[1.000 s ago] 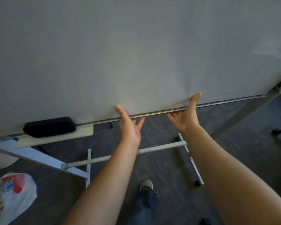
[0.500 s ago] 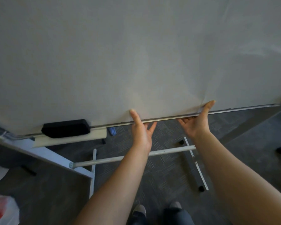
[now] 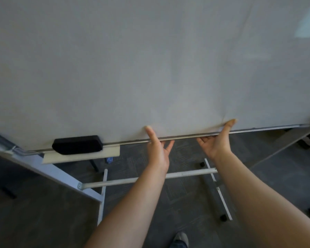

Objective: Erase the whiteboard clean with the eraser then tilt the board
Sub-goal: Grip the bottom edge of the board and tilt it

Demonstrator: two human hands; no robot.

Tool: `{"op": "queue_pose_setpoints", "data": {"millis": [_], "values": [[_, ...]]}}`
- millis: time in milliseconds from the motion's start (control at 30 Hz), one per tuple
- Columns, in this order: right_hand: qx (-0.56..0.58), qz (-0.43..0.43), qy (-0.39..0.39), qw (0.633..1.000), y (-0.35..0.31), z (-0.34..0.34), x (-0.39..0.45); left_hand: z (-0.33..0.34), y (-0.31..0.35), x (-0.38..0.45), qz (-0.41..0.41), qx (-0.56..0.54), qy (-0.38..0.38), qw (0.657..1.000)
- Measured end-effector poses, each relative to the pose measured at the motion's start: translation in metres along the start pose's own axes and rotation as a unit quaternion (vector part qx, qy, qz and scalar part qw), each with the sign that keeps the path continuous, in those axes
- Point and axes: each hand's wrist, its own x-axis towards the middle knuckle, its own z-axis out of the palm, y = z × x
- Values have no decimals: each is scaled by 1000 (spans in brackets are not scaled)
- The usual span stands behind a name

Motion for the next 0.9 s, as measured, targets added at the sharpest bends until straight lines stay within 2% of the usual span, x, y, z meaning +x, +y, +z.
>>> {"op": "queue_pose_setpoints", "data": {"millis": [267, 600, 900], "values": [[-23, 25, 4, 999, -89, -32, 70, 85, -68, 21, 8, -6, 35, 999], [-6, 27, -24, 999, -132, -20, 138, 149, -80, 64, 33, -28, 31, 999], [30, 5, 58, 998, -172, -15, 213, 208, -111, 105, 29, -31, 6, 999]]}}
